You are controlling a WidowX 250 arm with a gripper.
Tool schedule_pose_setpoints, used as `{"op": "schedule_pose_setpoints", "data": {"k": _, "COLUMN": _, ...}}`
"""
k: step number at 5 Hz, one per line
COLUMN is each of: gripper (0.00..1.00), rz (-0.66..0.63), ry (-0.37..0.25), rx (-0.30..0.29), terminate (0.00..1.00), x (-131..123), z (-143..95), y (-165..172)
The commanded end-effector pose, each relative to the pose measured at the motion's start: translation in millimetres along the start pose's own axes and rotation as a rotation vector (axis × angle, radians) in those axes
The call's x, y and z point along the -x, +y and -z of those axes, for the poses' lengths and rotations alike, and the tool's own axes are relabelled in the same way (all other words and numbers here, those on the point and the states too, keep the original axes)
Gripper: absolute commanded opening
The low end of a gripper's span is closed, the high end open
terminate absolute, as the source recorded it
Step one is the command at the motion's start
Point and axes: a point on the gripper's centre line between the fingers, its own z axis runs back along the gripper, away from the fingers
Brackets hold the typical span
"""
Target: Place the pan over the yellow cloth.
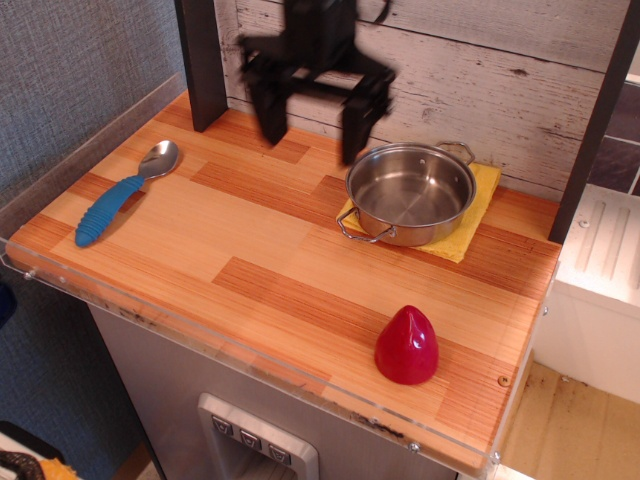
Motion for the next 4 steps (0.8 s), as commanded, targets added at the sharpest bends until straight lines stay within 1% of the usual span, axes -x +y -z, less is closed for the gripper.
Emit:
{"op": "schedule_pose_setpoints", "data": {"k": 1, "gripper": 1.0, "rz": 0.054, "ry": -0.024, "rx": -0.036, "terminate": 0.0, "x": 19.7, "z": 3.4, "y": 27.4}}
{"op": "schedule_pose_setpoints", "data": {"k": 2, "gripper": 1.0, "rz": 0.075, "ry": -0.024, "rx": -0.02, "terminate": 0.0, "x": 20.5, "z": 5.5, "y": 27.3}}
{"op": "schedule_pose_setpoints", "data": {"k": 3, "gripper": 1.0, "rz": 0.075, "ry": -0.024, "rx": -0.02, "terminate": 0.0, "x": 20.5, "z": 5.5, "y": 27.3}}
{"op": "schedule_pose_setpoints", "data": {"k": 4, "gripper": 1.0, "rz": 0.075, "ry": -0.024, "rx": -0.02, "terminate": 1.0, "x": 20.5, "z": 5.5, "y": 27.3}}
